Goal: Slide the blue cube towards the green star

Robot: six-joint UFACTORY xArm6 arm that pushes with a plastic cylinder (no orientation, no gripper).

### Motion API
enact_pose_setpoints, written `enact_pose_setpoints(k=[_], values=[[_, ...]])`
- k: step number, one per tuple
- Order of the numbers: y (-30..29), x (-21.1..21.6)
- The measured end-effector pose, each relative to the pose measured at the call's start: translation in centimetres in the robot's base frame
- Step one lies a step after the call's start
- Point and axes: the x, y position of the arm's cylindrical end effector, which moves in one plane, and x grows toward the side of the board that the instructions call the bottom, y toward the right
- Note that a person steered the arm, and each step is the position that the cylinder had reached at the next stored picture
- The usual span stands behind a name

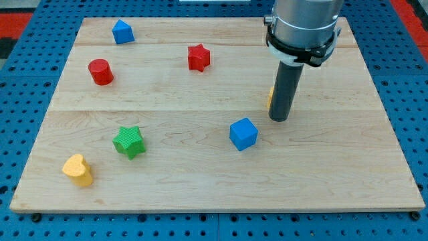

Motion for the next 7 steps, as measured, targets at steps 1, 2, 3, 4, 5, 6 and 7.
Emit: enact_pose_setpoints(k=[1,2,3,4,5,6,7], values=[[-2.5,-0.4],[-0.3,2.4],[1.6,7.3],[-3.1,10.0],[-3.5,6.4],[-1.1,6.2],[0.0,5.7]])
